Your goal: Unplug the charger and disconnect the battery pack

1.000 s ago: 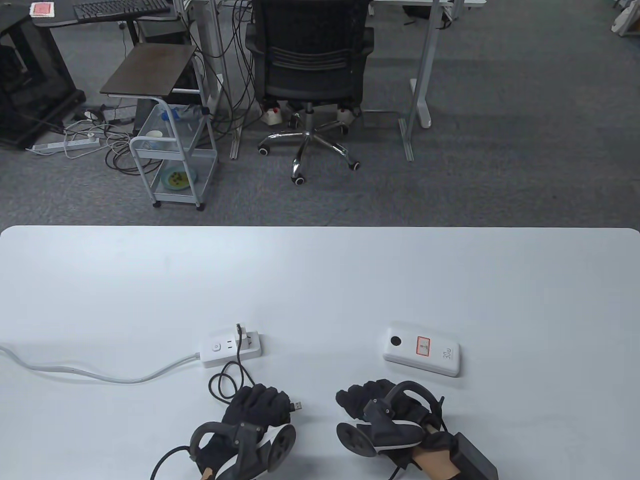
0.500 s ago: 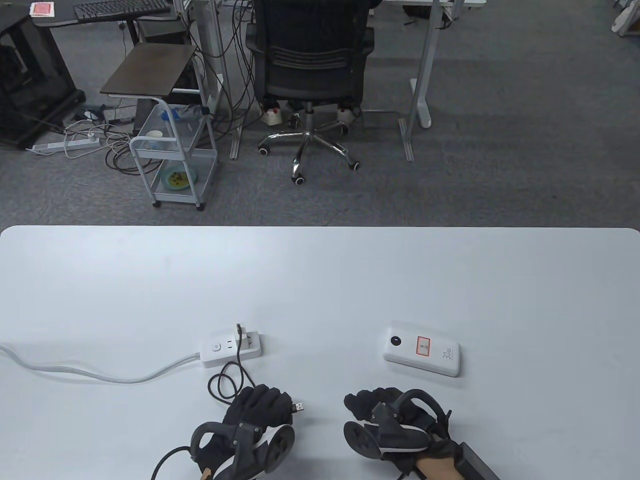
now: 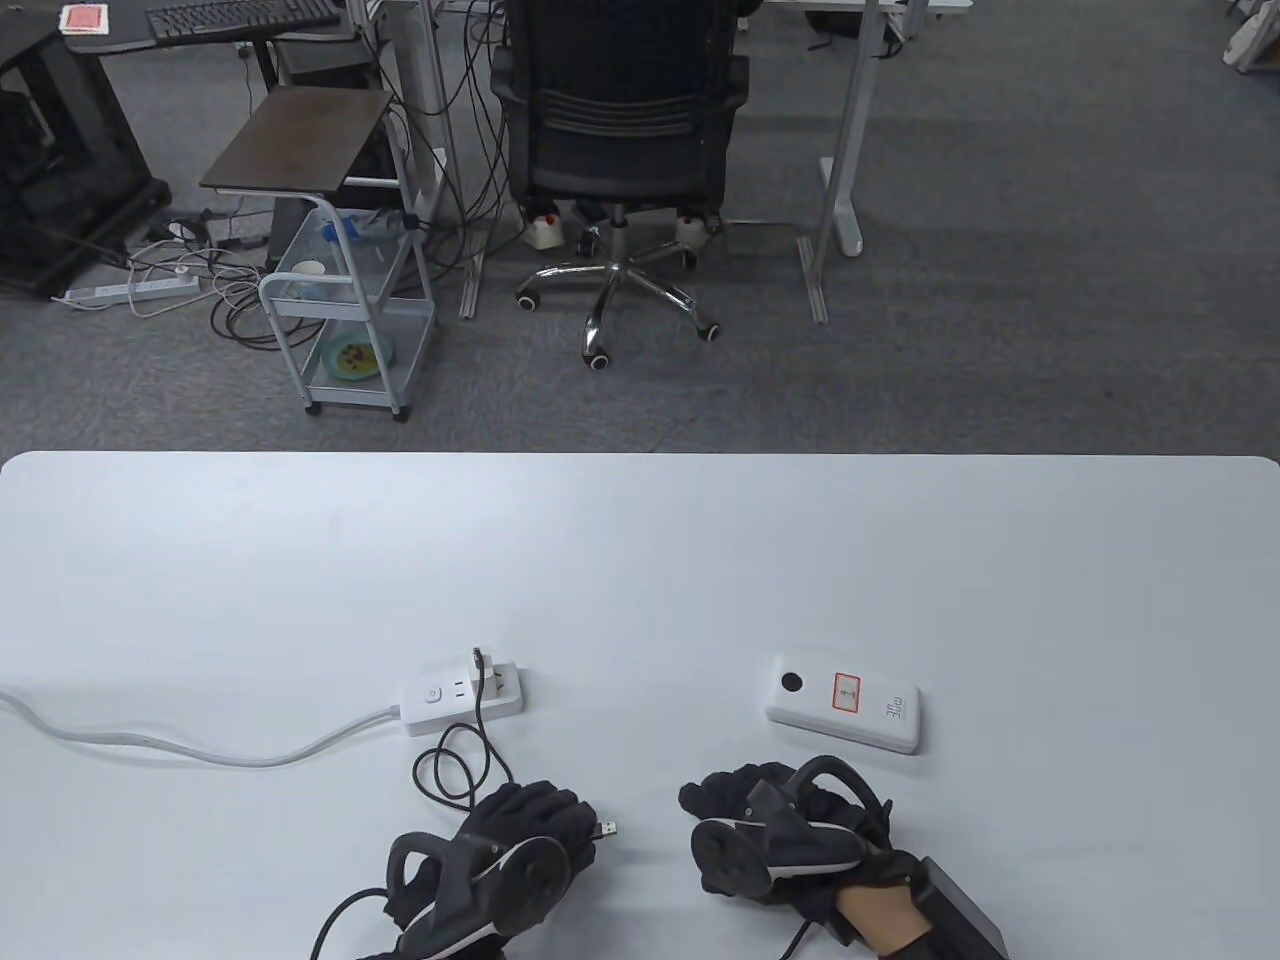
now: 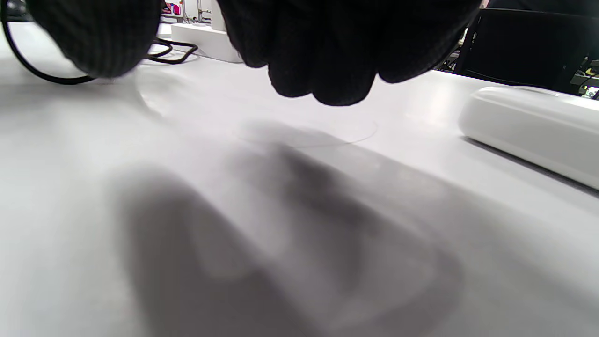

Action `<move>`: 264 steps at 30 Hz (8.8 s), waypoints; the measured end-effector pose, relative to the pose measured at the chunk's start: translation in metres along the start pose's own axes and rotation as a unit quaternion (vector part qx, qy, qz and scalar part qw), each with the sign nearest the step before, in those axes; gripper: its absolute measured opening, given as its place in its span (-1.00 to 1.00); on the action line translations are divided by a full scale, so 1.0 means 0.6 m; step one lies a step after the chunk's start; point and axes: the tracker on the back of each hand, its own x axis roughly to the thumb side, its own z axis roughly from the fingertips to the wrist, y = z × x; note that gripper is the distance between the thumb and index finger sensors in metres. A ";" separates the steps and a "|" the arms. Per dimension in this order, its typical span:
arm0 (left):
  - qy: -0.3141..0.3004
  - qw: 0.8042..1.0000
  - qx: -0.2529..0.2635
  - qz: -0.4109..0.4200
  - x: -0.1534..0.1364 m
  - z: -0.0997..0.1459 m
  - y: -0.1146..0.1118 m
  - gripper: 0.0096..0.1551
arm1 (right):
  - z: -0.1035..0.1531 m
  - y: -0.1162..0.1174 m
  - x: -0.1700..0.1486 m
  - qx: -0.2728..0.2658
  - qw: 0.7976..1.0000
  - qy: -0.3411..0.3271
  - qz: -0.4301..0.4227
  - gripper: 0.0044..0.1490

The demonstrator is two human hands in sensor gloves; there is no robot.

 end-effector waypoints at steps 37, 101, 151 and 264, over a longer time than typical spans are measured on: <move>0.062 0.997 0.001 -0.047 0.092 -0.317 0.040 -0.48 | 0.035 0.005 -0.003 -0.002 0.999 -0.003 0.049 -0.02; 0.035 0.993 -0.043 -0.103 0.172 -0.362 0.011 -0.36 | 0.070 -0.014 -0.086 0.006 0.997 0.079 -0.004 -0.04; 0.129 0.980 0.125 -0.084 -0.035 -0.025 0.097 -0.29 | 0.058 0.031 -0.107 -0.009 0.992 0.129 0.005 -0.04; 0.042 0.988 -0.149 -0.019 -0.031 -0.079 -0.050 -0.05 | 0.041 -0.029 -0.087 -0.100 0.990 0.096 0.000 -0.06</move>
